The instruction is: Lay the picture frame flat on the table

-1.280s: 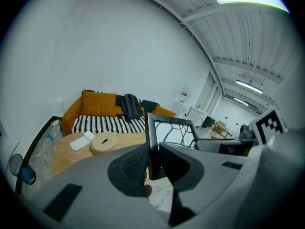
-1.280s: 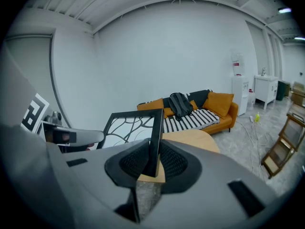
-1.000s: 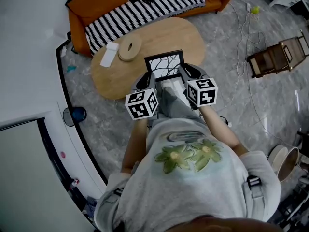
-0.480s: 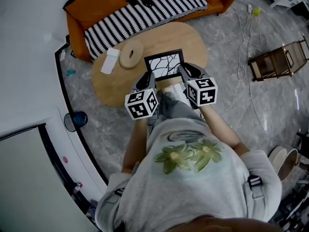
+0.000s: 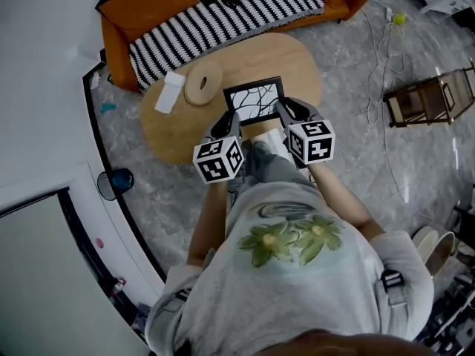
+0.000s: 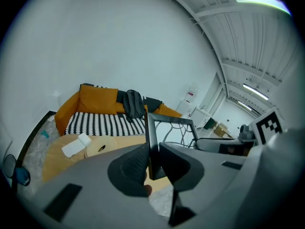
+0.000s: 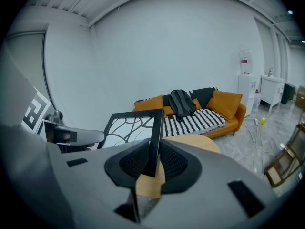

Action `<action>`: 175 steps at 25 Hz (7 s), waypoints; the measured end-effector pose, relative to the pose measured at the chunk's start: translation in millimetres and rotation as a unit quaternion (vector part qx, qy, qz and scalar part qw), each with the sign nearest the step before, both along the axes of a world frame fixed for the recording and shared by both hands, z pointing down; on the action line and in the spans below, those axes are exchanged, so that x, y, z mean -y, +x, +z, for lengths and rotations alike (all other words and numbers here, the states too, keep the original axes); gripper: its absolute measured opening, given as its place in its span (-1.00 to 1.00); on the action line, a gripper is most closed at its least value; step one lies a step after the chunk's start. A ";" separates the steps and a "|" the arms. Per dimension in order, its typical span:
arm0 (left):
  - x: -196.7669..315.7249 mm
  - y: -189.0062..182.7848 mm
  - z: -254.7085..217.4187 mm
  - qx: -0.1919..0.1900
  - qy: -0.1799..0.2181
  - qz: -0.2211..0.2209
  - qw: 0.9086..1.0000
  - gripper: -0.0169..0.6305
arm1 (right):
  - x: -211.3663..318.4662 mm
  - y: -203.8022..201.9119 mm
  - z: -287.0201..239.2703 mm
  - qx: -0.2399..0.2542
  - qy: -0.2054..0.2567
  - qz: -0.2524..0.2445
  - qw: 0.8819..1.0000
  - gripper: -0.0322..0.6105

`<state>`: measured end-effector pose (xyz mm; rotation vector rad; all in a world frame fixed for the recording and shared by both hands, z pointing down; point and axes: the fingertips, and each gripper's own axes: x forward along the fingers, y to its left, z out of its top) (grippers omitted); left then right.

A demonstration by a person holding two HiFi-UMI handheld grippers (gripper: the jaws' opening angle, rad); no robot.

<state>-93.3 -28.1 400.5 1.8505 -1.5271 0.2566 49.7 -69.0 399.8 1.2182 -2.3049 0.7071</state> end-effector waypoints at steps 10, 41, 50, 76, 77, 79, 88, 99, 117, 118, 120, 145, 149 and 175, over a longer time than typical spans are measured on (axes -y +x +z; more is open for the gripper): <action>8.6 -2.3 19.4 -0.004 -0.024 0.006 1.000 -0.71 | 8.7 -2.7 20.7 -0.008 -0.023 -0.002 1.000 -0.66; 30.8 -10.3 105.1 -0.027 -0.108 -0.005 0.994 -0.70 | 34.3 -12.4 105.1 -0.035 -0.097 -0.025 0.994 -0.66; 37.5 -5.4 123.3 -0.025 -0.124 0.002 0.992 -0.70 | 38.7 -7.1 123.5 -0.038 -0.111 -0.020 0.993 -0.66; 26.1 -12.3 206.3 -0.023 -0.131 -0.008 0.991 -0.70 | 32.1 -15.7 208.7 -0.041 -0.117 -0.032 0.992 -0.66; 25.2 -13.1 210.7 -0.023 -0.132 -0.007 0.991 -0.70 | 31.2 -16.5 213.1 -0.042 -0.117 -0.032 0.992 -0.66; 23.1 -14.1 219.3 -0.023 -0.133 -0.006 0.991 -0.70 | 29.5 -17.7 221.9 -0.042 -0.118 -0.032 0.992 -0.66; 15.6 -14.0 254.6 -0.023 -0.139 -0.006 0.990 -0.70 | 24.9 -18.8 257.1 -0.045 -0.120 -0.038 0.991 -0.66; 13.3 -11.3 294.7 -0.024 -0.151 -0.002 0.988 -0.70 | 22.0 -16.8 297.9 -0.050 -0.133 -0.044 0.989 -0.66; 13.0 -5.7 350.8 -0.024 -0.173 0.002 0.985 -0.70 | 21.9 -11.5 353.3 -0.072 -0.165 -0.052 0.982 -0.65; 13.5 -5.5 354.0 -0.023 -0.175 0.003 0.984 -0.70 | 22.3 -11.2 356.8 -0.072 -0.169 -0.052 0.982 -0.65; 14.5 -5.3 360.1 -0.023 -0.178 0.004 0.984 -0.70 | 23.4 -11.0 363.8 -0.074 -0.175 -0.052 0.980 -0.66; 14.0 -4.5 424.3 -0.014 -0.246 -0.009 0.969 -0.70 | 20.1 -9.4 430.8 -0.115 -0.247 -0.060 0.960 -0.65; 11.0 -3.2 434.0 -0.007 -0.261 0.000 0.965 -0.70 | 16.3 -8.2 440.5 -0.123 -0.254 -0.065 0.957 -0.65; 9.1 -6.3 443.9 0.087 -0.322 0.060 0.941 -0.42 | 13.8 -7.6 434.2 -0.125 -0.244 -0.089 0.957 -0.50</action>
